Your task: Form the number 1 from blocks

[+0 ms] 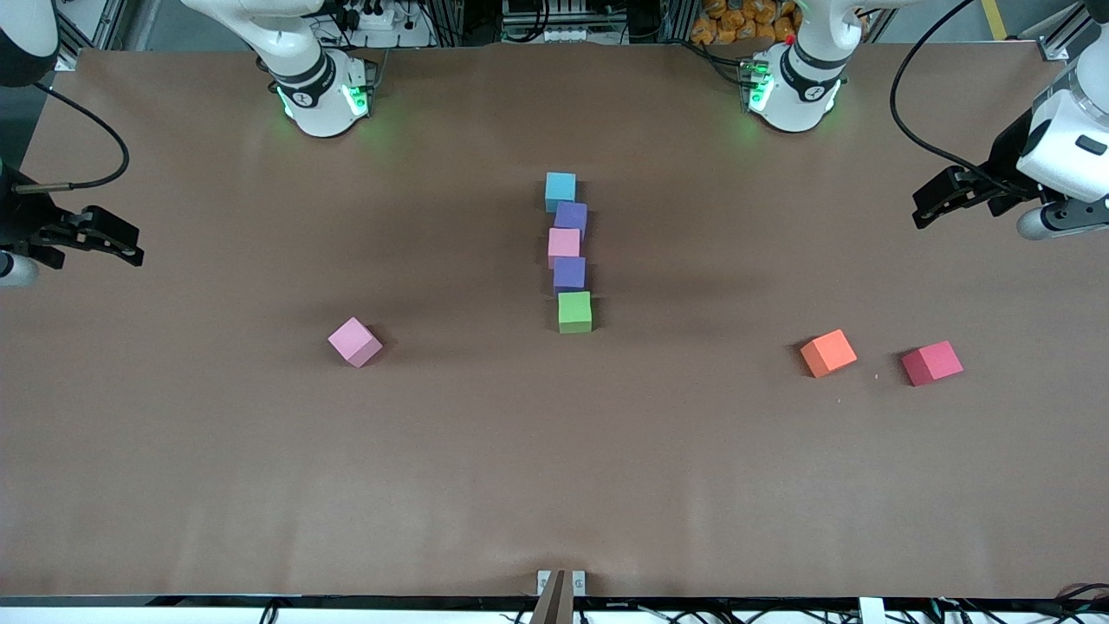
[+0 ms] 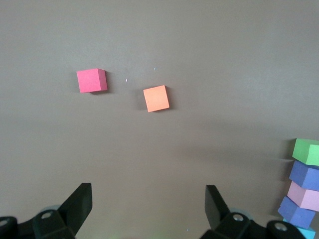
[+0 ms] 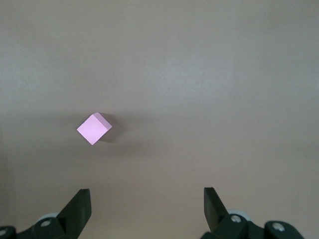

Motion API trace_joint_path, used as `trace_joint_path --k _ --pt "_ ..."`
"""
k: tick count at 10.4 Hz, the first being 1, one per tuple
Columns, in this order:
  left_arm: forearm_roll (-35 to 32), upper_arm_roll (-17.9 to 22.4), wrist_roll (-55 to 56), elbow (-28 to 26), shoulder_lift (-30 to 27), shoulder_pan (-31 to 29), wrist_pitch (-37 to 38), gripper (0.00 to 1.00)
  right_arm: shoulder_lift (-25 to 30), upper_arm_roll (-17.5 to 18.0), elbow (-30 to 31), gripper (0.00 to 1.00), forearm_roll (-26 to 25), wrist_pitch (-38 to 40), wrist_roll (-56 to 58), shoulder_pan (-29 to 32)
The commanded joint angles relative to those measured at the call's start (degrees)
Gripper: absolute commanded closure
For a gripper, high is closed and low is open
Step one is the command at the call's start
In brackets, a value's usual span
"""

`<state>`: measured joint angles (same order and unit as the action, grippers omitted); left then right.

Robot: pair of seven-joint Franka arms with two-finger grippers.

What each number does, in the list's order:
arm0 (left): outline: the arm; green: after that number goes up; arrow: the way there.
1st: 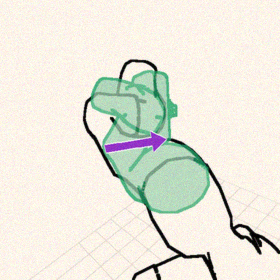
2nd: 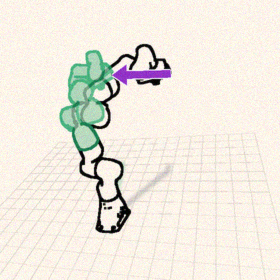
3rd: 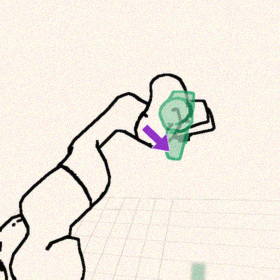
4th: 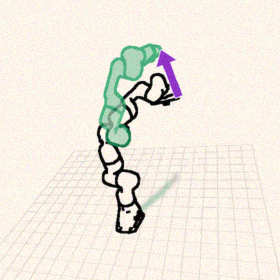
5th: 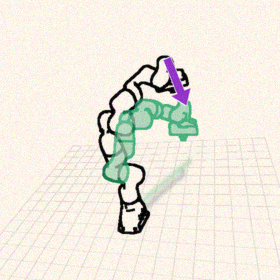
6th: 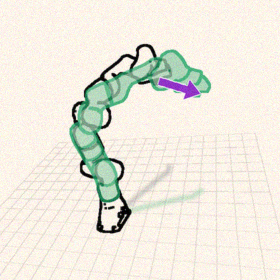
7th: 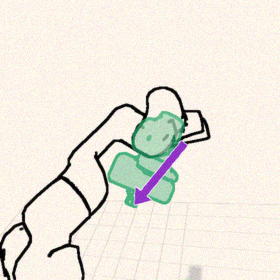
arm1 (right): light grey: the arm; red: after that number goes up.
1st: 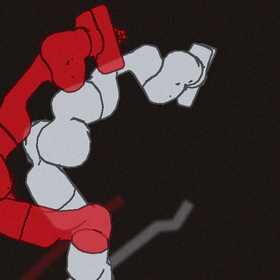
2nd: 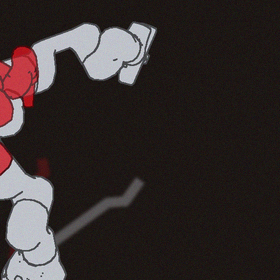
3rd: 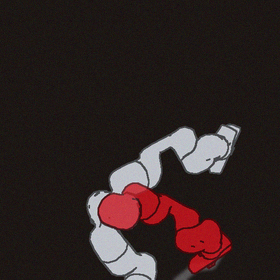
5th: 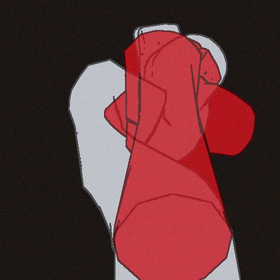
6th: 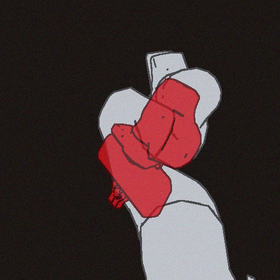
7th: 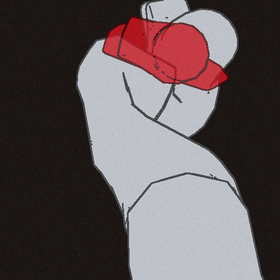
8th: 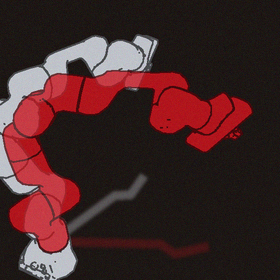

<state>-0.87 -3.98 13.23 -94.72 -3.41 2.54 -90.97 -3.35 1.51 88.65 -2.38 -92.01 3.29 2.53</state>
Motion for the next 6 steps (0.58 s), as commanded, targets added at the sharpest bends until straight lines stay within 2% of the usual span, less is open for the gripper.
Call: trace_joint_path --k 1,6 --pt "-1.1 0.8 -4.2 0.2 0.0 0.7 -0.2 0.00 0.4 0.6 0.1 0.00 1.0 0.3 0.8 1.2" --pt "-0.4 0.7 -3.7 0.2 0.1 1.2 -0.1 0.00 0.4 0.6 0.1 0.00 1.0 0.3 0.8 1.2"
